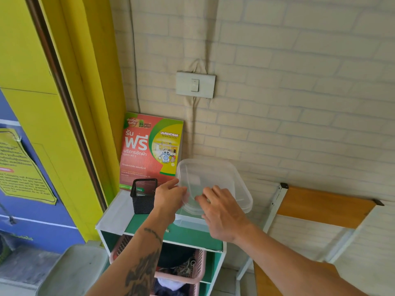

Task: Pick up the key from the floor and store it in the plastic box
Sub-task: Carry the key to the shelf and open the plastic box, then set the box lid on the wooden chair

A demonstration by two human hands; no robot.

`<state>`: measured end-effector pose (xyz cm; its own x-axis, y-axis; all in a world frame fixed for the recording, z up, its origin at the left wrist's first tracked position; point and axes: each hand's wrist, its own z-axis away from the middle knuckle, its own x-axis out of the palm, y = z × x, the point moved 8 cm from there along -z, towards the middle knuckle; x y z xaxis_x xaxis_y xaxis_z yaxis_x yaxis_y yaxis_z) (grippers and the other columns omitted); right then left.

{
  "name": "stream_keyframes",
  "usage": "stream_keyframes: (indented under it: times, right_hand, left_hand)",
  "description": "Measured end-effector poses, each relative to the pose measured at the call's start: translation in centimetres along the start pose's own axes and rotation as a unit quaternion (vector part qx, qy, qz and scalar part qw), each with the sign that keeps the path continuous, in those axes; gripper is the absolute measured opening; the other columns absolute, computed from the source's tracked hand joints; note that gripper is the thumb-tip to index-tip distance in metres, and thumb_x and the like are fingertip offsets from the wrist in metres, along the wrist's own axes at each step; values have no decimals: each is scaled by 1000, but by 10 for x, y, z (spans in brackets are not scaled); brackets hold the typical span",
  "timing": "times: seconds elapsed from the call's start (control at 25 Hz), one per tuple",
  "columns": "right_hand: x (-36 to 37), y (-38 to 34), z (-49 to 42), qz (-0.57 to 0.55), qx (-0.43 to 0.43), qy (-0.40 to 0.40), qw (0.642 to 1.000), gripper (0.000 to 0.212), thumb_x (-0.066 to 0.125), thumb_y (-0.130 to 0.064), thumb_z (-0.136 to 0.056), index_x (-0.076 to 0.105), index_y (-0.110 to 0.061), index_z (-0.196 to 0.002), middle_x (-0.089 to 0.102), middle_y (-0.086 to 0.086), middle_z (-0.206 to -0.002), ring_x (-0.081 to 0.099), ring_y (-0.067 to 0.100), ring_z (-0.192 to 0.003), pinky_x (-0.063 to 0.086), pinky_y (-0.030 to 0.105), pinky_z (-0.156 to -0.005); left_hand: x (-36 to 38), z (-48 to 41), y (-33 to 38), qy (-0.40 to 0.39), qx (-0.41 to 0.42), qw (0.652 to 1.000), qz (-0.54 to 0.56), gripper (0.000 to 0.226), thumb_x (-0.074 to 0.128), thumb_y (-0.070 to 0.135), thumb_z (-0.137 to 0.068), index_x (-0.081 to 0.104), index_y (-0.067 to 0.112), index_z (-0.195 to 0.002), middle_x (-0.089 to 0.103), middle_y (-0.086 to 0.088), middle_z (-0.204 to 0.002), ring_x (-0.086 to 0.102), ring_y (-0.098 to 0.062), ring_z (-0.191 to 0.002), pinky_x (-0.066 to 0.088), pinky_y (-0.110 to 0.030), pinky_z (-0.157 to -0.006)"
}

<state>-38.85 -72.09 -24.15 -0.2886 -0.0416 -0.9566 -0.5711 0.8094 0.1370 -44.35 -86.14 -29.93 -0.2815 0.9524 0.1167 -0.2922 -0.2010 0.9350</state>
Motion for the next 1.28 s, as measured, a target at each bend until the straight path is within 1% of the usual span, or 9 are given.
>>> stream_keyframes:
  times: [0.16, 0.32, 0.52, 0.68, 0.76, 0.84, 0.96, 1.16, 1.28]
  right_hand:
    - [6, 4, 11, -15, 16, -7, 1000, 58, 80, -20, -71, 58, -17, -124, 57, 7, -109, 56, 27, -96, 53, 46, -83]
    - [7, 18, 19, -37, 48, -21, 998, 59, 70, -32, -80, 54, -22, -136, 54, 9, -125, 51, 30, -115, 45, 49, -100]
    - [10, 83, 40, -223, 283, -19, 933, 64, 56, -45, -93, 39, -26, -152, 33, 9, -155, 31, 29, -144, 30, 52, -118]
    - [13, 115, 51, -429, 410, 68, 802, 60, 59, -24, -96, 35, -28, -152, 45, 5, -148, 48, 26, -133, 49, 45, -105]
    - [9, 120, 61, -473, 431, 109, 760, 56, 58, -10, -96, 41, -27, -147, 55, 3, -139, 59, 22, -118, 60, 36, -84]
    - [12, 128, 77, -497, 458, 130, 725, 60, 57, -5, -94, 42, -29, -147, 57, 3, -138, 61, 24, -119, 61, 43, -87]
    - [19, 146, 111, -481, 492, 136, 713, 61, 63, -10, -93, 44, -33, -145, 59, 5, -135, 60, 27, -122, 59, 49, -91]
    - [12, 199, 201, -441, 521, 142, 717, 56, 68, -15, -93, 48, -29, -143, 64, 0, -121, 65, 15, -99, 50, 16, -61]
    - [13, 234, 267, -417, 556, 129, 707, 57, 69, -18, -92, 47, -27, -144, 63, -1, -121, 63, 9, -92, 52, 22, -67]
  left_hand:
    - [3, 4, -11, -2, -30, 996, 80, 47, 62, -7, -84, 60, 2, -130, 70, -22, -116, 69, -33, -90, 57, -36, -68]
    - [-4, 6, -11, -7, -12, 995, 104, 44, 59, -9, -85, 61, -1, -128, 73, -19, -111, 71, -33, -91, 58, -41, -74]
    - [-20, 5, -9, -14, -20, 993, 116, 48, 53, -16, -86, 58, -2, -132, 71, -20, -114, 70, -35, -93, 58, -45, -83]
    - [-12, 18, -1, -62, -15, 991, 115, 49, 48, -17, -87, 59, 2, -131, 69, -20, -118, 67, -33, -93, 59, -37, -68]
    - [-5, 21, 6, -51, -3, 996, 72, 52, 46, -16, -85, 59, 7, -130, 68, -17, -117, 66, -31, -94, 56, -37, -68]
    - [7, 25, 13, -40, 25, 999, 12, 56, 46, -15, -82, 60, 16, -127, 69, -10, -107, 67, -29, -91, 58, -43, -77]
    - [38, 32, 13, -49, 77, 991, -98, 59, 48, -9, -77, 64, 23, -124, 75, -2, -102, 70, -24, -86, 59, -43, -84]
    - [126, 57, -14, -92, 124, 962, -225, 55, 60, 4, -82, 61, 25, -133, 70, 0, -118, 67, -18, -74, 49, -23, -64]
    - [192, 80, -43, -111, 131, 946, -275, 53, 63, 7, -81, 62, 26, -130, 68, 5, -118, 66, -12, -78, 44, -13, -64]
